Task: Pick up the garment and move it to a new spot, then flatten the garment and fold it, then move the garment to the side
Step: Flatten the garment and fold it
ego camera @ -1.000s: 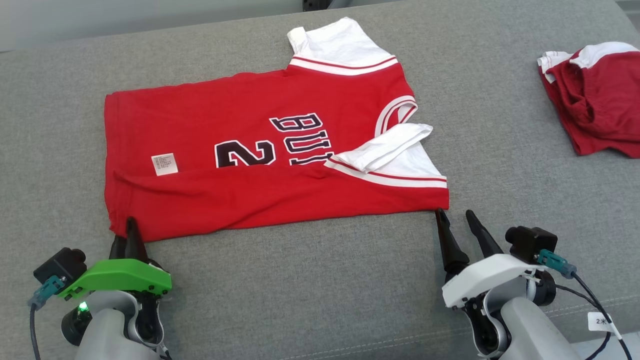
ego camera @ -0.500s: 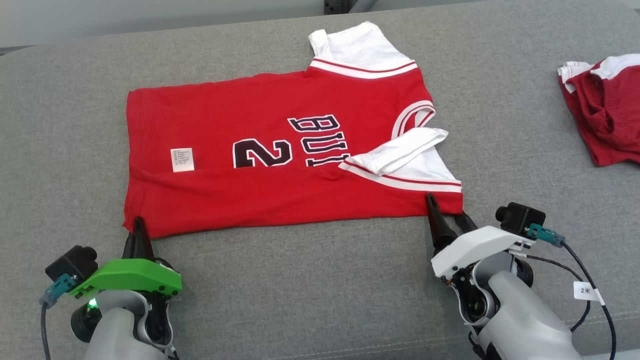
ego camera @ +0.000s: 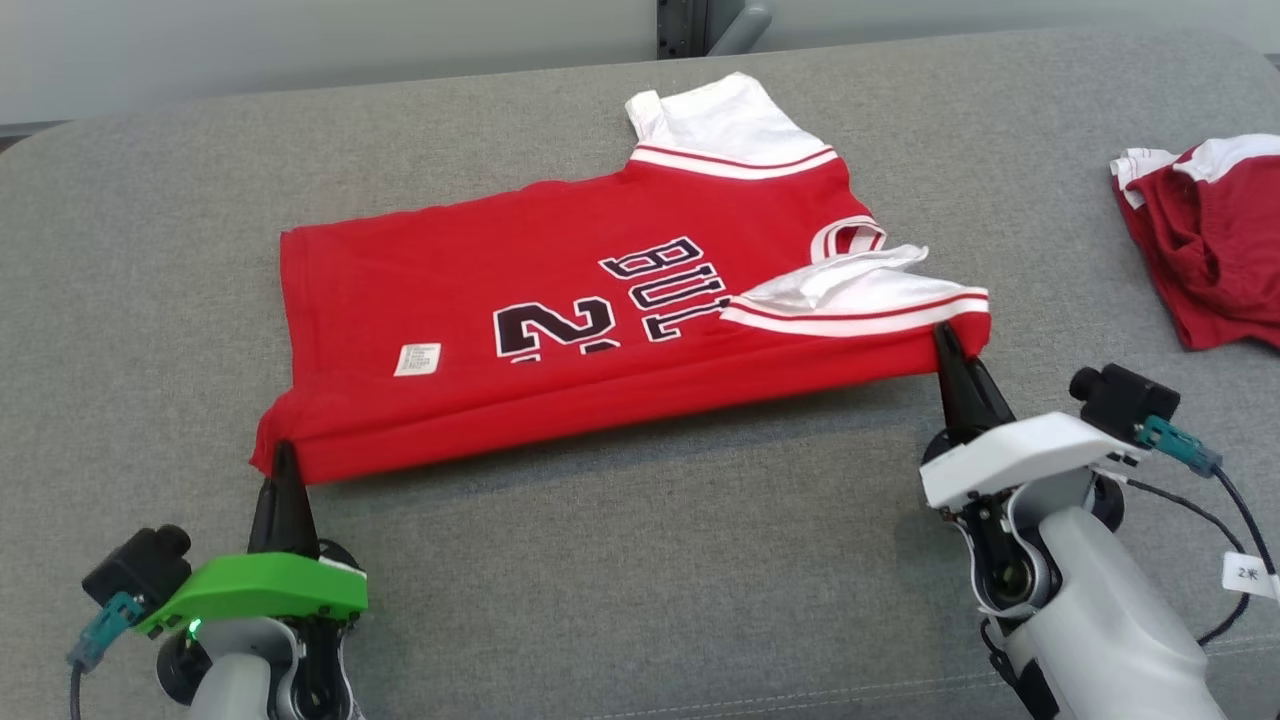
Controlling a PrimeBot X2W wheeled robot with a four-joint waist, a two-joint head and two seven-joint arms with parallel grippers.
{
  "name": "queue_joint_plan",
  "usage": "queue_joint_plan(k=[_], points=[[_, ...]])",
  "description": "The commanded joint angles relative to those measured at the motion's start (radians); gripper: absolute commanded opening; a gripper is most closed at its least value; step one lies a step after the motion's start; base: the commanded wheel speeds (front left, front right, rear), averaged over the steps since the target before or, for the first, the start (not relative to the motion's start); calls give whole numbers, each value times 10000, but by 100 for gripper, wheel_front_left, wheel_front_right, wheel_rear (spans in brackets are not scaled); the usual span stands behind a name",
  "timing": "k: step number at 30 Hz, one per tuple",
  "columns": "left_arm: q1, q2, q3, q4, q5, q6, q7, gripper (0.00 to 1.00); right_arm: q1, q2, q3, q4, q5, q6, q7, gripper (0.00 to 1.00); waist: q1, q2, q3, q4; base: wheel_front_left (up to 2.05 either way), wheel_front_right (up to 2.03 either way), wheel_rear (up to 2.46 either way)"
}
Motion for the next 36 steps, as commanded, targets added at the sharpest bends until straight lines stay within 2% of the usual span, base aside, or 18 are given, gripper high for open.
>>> queue_joint_plan(k=[1, 6, 12, 17, 27, 28, 30, 31, 32, 33, 34, 36], points=[[417, 91, -19, -222, -278, 8, 1, 0, 491, -214, -266, -358, -133, -23, -14, 0, 0, 99, -81, 27, 0, 0, 0], [1230, 104, -415, -539, -570, 11, -16, 0, 1637, -257, -868, -1415, -596, -25, 518, 0, 0, 99, -182, 60, 0, 0, 0], [2032, 102, -673, -442, -664, 108, -17, 0, 3421, 145, -1668, -2583, -1212, -25, 1248, 0, 0, 99, -245, 116, 0, 0, 0], [2296, 103, -711, -112, -800, 232, -17, 0, 4540, 305, -1877, -3127, -1336, -25, 1569, 0, 0, 99, -345, 128, 0, 0, 0], [2269, 97, -673, 660, -650, 324, 10, 0, 4900, 313, -1393, -2529, -868, -26, 996, 0, 0, 99, -527, -43, 0, 0, 0], [2251, 97, -641, 709, -611, 321, 12, 0, 4907, 315, -1330, -2459, -840, -25, 981, 7, 0, 99, -537, -50, 0, 0, 0], [2208, 99, -568, 771, -568, 314, 12, 18, 4920, 315, -1235, -2378, -796, -25, 954, 51, 0, 99, -559, -70, 0, 0, 0], [2203, 99, -560, 750, -601, 344, 12, 29, 4931, 320, -1206, -2359, -824, -22, 945, 100, 0, 99, -574, -81, 0, 0, 0], [2224, 99, -544, 708, -611, 389, 12, 42, 4939, 330, -1219, -2351, -884, -22, 910, 100, 0, 99, -587, -95, 0, 0, 0], [2271, 99, -514, 626, -564, 417, 10, 65, 4943, 334, -1262, -2360, -965, -22, 870, 100, 0, 99, -601, -114, 0, 0, 0], [2343, 100, -476, 505, -476, 427, 6, 100, 4958, 336, -1309, -2386, -1042, -20, 858, 100, 0, 99, -614, -134, 0, 0, 0], [2478, 99, -336, 197, -294, 476, 6, 100, 5003, 341, -1448, -2500, -1192, -20, 794, 100, 0, 99, -633, -180, 0, 0, 0]])
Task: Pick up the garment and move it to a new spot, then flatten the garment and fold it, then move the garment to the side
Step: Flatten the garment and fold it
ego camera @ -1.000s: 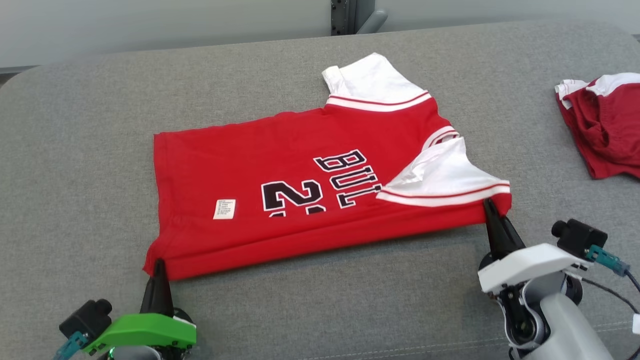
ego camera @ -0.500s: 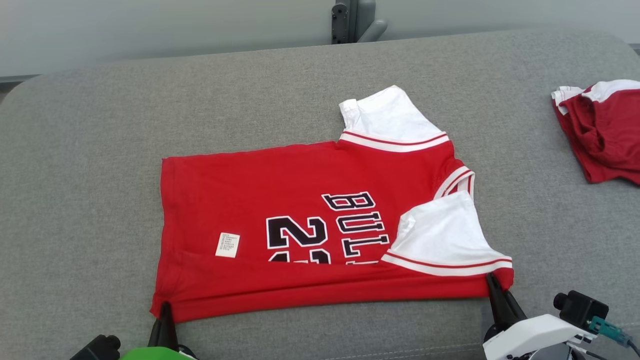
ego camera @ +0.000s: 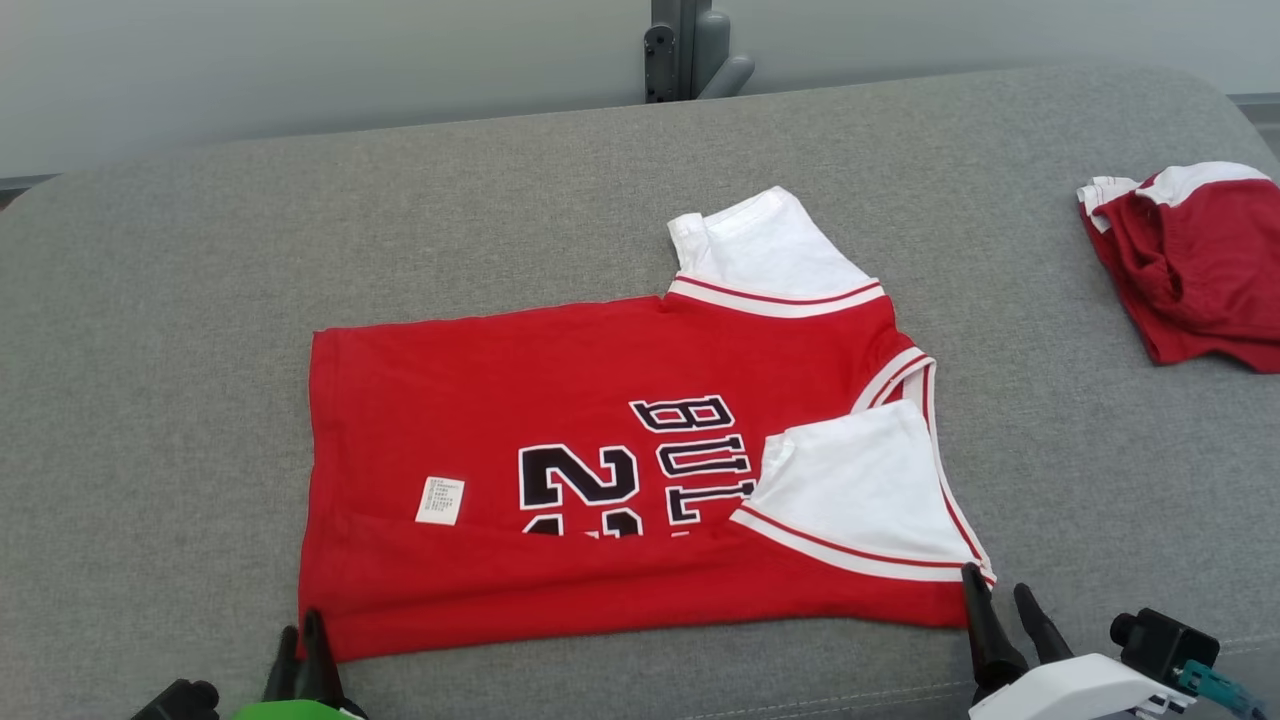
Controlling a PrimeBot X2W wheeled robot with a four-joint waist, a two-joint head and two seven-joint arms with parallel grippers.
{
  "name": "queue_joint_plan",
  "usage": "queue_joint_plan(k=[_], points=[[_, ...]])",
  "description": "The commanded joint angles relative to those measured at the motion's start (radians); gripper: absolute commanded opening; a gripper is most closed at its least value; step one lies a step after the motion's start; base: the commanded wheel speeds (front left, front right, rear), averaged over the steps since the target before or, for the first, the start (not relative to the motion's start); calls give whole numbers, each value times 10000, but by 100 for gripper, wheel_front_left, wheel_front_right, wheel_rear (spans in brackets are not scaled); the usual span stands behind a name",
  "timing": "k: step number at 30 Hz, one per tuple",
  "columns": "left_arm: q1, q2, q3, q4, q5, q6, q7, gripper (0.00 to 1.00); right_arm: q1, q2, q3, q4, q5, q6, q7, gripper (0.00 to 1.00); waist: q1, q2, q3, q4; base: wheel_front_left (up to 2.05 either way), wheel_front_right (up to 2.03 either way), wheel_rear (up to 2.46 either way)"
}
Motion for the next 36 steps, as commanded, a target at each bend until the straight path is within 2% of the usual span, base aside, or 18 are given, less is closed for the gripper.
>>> queue_joint_plan(k=[1, 5, 8, 12, 16, 26, 30, 36], points=[[316, 112, 247, -331, 246, 127, 10, 100, 138, -48, -177, -165, -183, -16, -105, 100, 0, 99, -30, -55, 0, 0, 0], [566, 227, 630, -1187, 938, 278, 8, 100, 223, -46, -657, -629, -660, -16, -145, 100, 0, 99, -46, -118, 0, 0, 0], [410, 384, 713, -1574, 1322, 212, 8, 100, 85, -40, -994, -1105, -1165, -15, -39, 100, 0, 99, -8, -150, 0, 0, 0], [-236, 736, 369, -1669, 1840, 151, 101, 100, -85, -39, -1160, -1612, -1662, -13, 177, 100, 0, 99, 63, -152, 0, 0, 0], [-1404, 1151, -140, -1526, 2356, 160, 743, 100, -352, -39, -1043, -2308, -2317, -13, 576, 100, 0, 99, 318, -186, 0, 0, 0], [-4813, 2088, -954, 53, 3082, 180, 2591, 100, -1447, -239, 126, -3528, -2622, -12, 1238, 100, 0, 99, 1757, -596, 0, 0, 0], [-5807, 2413, -1165, 861, 3330, 162, 2988, 100, -1877, -422, 481, -3636, -2508, -12, 1265, 100, 0, 99, 2266, -753, 0, 0, 0], [-6664, 2612, -1584, 1870, 3590, 57, 3503, 100, -2198, -656, 855, -3424, -2347, -12, 1141, 100, 0, 99, 2548, -851, 0, 0, 0]])
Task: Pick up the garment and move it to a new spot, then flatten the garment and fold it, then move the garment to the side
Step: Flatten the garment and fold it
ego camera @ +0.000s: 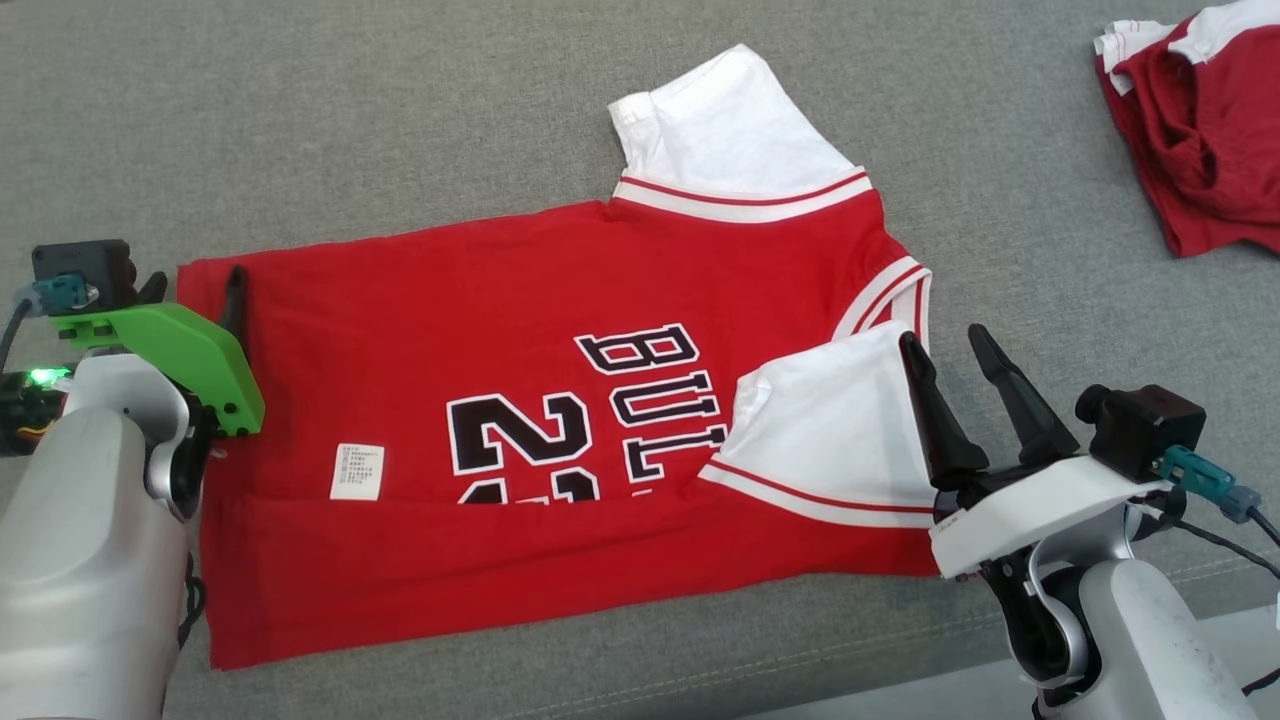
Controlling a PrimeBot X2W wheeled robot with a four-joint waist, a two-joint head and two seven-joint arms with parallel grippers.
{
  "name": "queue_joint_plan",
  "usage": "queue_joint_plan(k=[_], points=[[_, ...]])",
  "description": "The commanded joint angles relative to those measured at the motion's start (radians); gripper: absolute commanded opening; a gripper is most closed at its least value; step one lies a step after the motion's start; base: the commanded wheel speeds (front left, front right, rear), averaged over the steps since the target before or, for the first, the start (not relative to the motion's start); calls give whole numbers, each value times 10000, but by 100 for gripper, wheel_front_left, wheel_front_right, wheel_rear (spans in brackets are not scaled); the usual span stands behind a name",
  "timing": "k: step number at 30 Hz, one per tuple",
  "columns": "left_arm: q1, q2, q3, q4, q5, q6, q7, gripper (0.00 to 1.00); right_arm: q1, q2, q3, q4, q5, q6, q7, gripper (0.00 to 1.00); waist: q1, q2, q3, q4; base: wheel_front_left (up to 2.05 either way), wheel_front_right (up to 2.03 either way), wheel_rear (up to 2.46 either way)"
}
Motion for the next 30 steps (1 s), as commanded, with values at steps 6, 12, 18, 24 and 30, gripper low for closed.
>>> queue_joint_plan(k=[6, 12, 18, 24, 30], points=[[-617, 226, -232, 707, 148, -57, 224, 100, -227, -177, 201, 200, 194, -6, -168, 100, 0, 99, 234, -169, 0, 0, 0], [-812, 229, -413, 1112, 90, -162, 388, 67, -312, -262, 275, 255, 293, -6, -189, 100, 0, 99, 235, -148, 0, 0, 0], [-976, 174, -491, 1218, -47, -259, 138, 11, -636, -485, 311, 135, 210, -6, -3, 100, 0, 99, 271, -92, 0, 0, 0], [-1119, 50, -405, 1167, -224, -287, -473, 0, -1496, -940, 414, 104, -43, -6, 457, 100, 0, 99, 300, 81, 0, 0, 0], [-1032, -440, -453, 795, -475, -382, -1563, 0, -3572, -1438, 407, 921, -557, -6, 1378, 100, 0, 99, 441, 660, 0, 0, 0]])
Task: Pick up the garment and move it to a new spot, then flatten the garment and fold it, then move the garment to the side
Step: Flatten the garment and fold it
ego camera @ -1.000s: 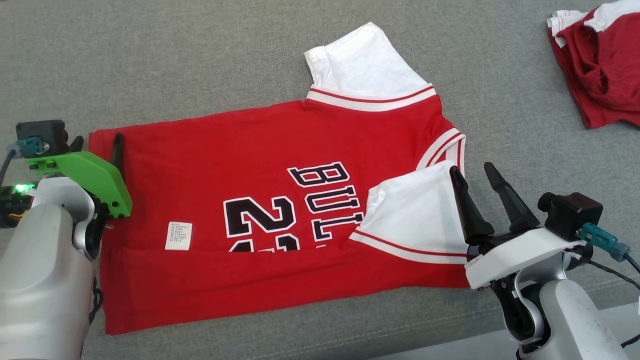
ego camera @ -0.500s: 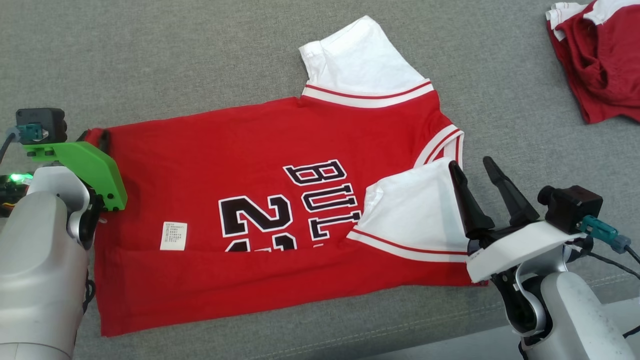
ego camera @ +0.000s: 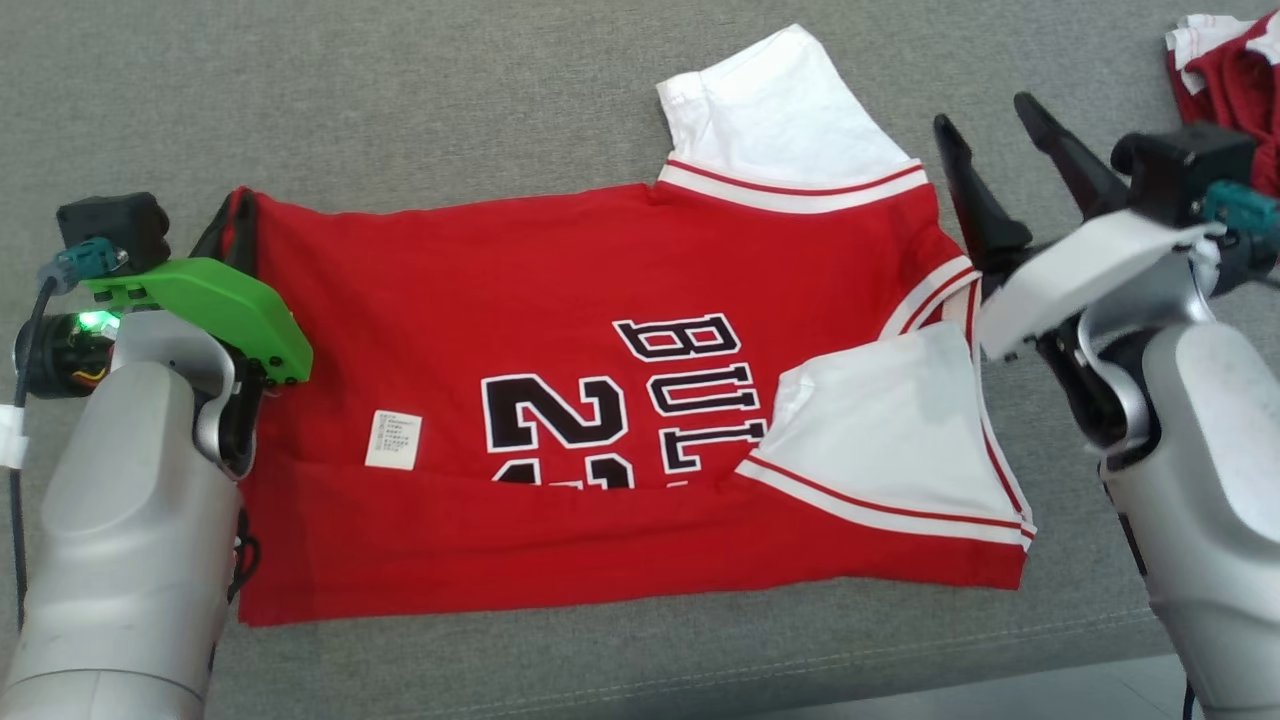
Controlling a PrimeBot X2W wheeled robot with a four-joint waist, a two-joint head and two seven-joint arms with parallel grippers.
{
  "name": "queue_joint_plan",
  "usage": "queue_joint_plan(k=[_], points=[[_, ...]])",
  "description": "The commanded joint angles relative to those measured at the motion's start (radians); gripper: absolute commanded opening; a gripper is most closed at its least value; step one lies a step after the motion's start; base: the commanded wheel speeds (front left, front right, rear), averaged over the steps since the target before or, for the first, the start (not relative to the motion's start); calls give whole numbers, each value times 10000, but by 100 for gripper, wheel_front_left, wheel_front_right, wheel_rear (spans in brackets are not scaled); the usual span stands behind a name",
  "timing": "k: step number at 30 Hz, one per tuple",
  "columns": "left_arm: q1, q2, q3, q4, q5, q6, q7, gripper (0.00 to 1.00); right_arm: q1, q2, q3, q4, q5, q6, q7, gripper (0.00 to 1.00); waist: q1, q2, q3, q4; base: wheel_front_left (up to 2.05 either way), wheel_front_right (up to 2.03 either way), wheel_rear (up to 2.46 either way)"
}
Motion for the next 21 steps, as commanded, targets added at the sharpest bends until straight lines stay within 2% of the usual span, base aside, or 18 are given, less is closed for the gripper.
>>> queue_joint_plan(k=[1, 6, 7, 12, 17, 21], points=[[-27, -50, 4, -64, -83, -26, -135, 0, -277, -70, 14, 181, -55, -6, 100, 100, 0, 99, 119, 330, 0, 0, 0], [164, -613, -283, -363, -207, -71, -782, 0, -2159, -109, 176, 2000, -76, -6, 1094, 100, 0, 99, 390, 1136, 0, 0, 0], [112, -781, -415, -415, -218, -89, -948, 0, -2878, -150, 194, 2838, -202, -6, 1380, 100, 0, 99, 526, 1441, 0, 0, 0], [-321, -1234, -742, -456, -278, -97, -1253, 0, -4417, -83, 13, 4899, -471, -6, 1885, 100, 0, 99, 957, 2098, 0, 0, 0], [-641, -1561, -985, -447, -391, -111, -1517, 0, -5537, -27, -84, 6749, -800, -6, 2342, 100, 0, 99, 1321, 2548, 0, 0, 0], [-790, -1692, -1135, -341, -445, -117, -1667, 0, -6094, 10, -335, 7866, -1404, -6, 2270, 100, 0, 99, 1405, 2714, 0, 0, 0]])
